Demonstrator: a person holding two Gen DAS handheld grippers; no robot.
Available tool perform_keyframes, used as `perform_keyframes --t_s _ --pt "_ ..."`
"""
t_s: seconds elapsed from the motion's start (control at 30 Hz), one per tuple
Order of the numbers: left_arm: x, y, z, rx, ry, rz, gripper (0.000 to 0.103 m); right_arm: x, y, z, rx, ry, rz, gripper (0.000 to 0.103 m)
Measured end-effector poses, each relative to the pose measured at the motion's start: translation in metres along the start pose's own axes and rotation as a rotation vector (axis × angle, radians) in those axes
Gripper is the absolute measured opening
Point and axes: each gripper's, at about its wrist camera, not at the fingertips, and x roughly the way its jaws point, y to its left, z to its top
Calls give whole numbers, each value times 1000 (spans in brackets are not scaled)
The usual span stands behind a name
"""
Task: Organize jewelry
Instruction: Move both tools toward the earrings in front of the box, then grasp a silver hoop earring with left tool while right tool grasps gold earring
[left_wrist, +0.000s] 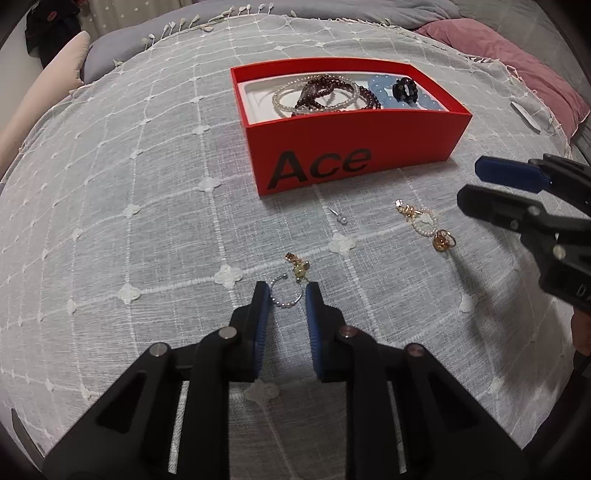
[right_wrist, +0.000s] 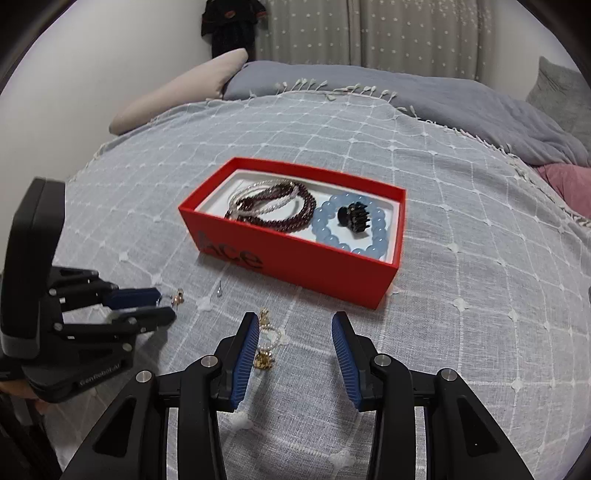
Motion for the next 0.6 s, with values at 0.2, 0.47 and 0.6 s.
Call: perform_keyframes --t_s 0.2,0.47,0.6 --pt "0 2 1 -9 1 -5 20 1 0 -1 2 9 19 40" --pt "-1 11 2 -49 1 -39 14 20 -23 1 150 60 103 33" --pt "-3 15 3 -72 1 -65 13 37 -26 1 190 99 167 19"
